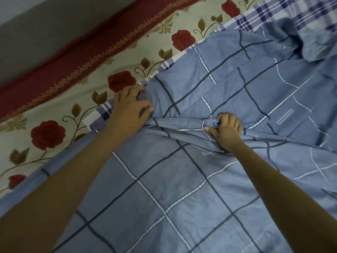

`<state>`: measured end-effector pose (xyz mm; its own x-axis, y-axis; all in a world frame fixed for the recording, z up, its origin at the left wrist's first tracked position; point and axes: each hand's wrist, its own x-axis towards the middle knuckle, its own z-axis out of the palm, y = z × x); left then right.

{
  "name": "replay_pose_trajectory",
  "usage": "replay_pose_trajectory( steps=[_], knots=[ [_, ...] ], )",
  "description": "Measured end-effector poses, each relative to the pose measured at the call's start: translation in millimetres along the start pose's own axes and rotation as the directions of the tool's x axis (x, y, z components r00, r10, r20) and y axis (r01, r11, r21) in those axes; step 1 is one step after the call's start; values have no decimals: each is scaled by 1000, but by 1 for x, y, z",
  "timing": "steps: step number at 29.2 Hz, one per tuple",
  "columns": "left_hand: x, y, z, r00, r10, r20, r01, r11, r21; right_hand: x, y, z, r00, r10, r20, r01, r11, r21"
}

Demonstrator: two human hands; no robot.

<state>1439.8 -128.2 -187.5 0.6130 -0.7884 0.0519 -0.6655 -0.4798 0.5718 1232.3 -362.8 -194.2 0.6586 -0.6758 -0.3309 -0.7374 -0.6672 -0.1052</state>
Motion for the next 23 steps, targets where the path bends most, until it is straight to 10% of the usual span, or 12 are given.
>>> replay_pose_trajectory(
  steps=[4, 10, 18, 23],
  knots=[
    [-39, -8, 6, 998, 27, 51, -30, 998, 49, 1, 4, 8, 1000, 6, -17, -4, 996, 89],
    [-46, -20, 31, 973, 198, -120, -182, 975, 131, -18, 11, 36, 847, -67, -528, 150, 982, 116],
    [-43, -20, 36, 962, 251, -109, -228, 956, 183, -12, 13, 28, 844, -74, -532, 96, 995, 13],
    [-39, -10, 15, 999, 27, 17, -28, 998, 48, 34, -23, -51, 804, -21, -595, 92, 992, 90]
  ],
)
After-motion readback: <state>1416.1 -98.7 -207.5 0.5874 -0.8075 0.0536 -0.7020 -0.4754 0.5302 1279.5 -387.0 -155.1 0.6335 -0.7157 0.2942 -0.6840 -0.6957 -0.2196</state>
